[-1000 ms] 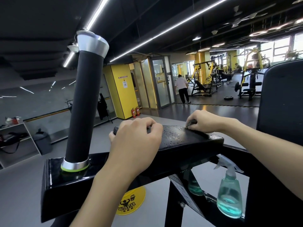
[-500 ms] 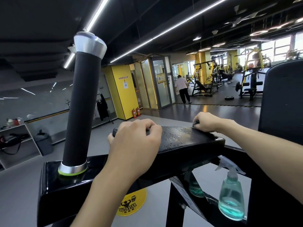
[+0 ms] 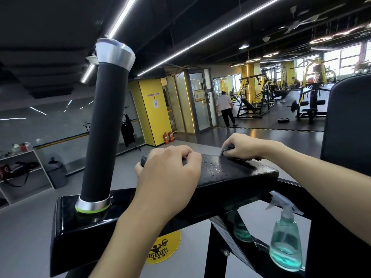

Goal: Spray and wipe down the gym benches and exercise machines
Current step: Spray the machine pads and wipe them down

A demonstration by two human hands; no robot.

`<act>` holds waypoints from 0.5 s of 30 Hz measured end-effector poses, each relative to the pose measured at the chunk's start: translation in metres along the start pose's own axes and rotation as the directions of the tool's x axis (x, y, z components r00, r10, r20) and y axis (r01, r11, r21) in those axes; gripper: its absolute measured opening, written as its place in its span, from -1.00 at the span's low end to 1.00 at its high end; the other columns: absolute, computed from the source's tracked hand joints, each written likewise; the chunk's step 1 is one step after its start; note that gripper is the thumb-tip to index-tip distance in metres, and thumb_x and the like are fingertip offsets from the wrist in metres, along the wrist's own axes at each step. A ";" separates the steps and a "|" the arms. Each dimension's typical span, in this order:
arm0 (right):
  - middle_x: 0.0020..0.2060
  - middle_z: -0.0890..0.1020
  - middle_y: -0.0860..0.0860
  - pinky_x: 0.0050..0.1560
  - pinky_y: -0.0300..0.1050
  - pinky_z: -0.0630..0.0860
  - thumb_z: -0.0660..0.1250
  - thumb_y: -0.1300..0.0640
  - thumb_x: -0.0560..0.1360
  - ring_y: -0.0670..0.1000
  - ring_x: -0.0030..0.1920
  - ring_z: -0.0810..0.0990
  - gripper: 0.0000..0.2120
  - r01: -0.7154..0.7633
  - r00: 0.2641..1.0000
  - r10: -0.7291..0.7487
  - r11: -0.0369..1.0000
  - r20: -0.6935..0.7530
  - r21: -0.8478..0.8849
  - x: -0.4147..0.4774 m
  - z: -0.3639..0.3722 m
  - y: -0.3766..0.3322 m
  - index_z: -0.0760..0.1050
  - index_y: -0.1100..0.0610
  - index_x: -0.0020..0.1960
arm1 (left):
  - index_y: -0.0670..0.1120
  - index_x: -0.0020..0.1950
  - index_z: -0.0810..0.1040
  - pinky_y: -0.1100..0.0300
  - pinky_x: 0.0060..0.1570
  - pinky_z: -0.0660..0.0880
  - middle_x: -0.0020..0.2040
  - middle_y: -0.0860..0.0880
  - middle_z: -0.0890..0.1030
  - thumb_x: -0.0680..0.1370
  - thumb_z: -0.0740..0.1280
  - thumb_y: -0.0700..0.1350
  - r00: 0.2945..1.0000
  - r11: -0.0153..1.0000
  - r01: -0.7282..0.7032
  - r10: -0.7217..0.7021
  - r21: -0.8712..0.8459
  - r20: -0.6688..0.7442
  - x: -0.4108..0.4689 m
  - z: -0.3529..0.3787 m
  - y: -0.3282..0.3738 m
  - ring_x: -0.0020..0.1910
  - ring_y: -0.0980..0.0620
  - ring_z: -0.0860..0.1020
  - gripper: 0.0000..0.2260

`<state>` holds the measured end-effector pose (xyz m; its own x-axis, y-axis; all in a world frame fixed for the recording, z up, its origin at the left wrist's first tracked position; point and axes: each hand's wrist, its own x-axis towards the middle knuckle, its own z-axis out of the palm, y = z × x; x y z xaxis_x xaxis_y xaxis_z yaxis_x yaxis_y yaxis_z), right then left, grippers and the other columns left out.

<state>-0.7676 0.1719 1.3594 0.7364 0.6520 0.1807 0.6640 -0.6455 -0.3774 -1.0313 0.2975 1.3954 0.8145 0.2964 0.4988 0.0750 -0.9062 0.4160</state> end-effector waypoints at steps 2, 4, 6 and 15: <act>0.00 0.69 0.01 0.12 -0.03 0.55 0.31 0.13 0.55 0.07 0.05 0.62 -0.84 -0.054 0.997 0.051 0.997 -0.056 -0.057 0.002 0.006 0.009 0.67 0.05 0.03 | 0.13 -0.06 0.61 -0.16 0.27 0.37 -0.02 0.17 0.59 0.44 -0.05 0.14 1.000 1.000 0.000 0.000 -0.001 0.000 0.000 0.000 -0.002 0.13 0.06 0.43 -0.57; 0.01 0.69 0.03 0.09 -0.09 0.52 0.29 0.16 0.53 0.10 0.08 0.62 -0.82 -0.121 0.990 0.115 0.990 -0.076 -0.073 0.005 0.012 0.015 0.66 0.05 0.01 | 0.12 -0.07 0.61 -0.17 0.27 0.36 -0.02 0.18 0.59 0.44 -0.05 0.13 1.000 1.000 0.000 0.000 0.000 0.005 -0.001 -0.001 -0.001 0.13 0.06 0.42 -0.57; -0.02 0.70 0.05 0.05 -0.13 0.52 0.31 0.20 0.52 0.10 0.04 0.63 -0.82 -0.073 0.997 0.072 0.996 -0.020 -0.042 0.008 0.006 0.007 0.68 0.09 0.00 | 0.11 -0.08 0.61 -0.16 0.28 0.36 -0.03 0.17 0.58 0.44 -0.05 0.13 1.000 1.000 0.002 -0.002 -0.001 0.006 -0.001 -0.001 0.000 0.12 0.06 0.42 -0.57; -0.04 0.70 0.04 0.10 -0.08 0.55 0.29 0.20 0.52 0.10 0.03 0.64 -0.80 -0.064 0.998 0.063 0.995 -0.028 -0.072 0.002 0.006 0.008 0.68 0.09 -0.01 | 0.11 -0.09 0.61 -0.17 0.27 0.36 -0.03 0.17 0.59 0.44 -0.05 0.13 1.000 1.000 -0.001 0.001 -0.007 0.003 0.000 0.000 0.000 0.12 0.07 0.42 -0.56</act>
<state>-0.7614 0.1703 1.3514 0.7798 0.5990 0.1818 0.6228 -0.7131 -0.3220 -1.0313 0.2975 1.3957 0.8164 0.2945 0.4967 0.0703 -0.9045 0.4207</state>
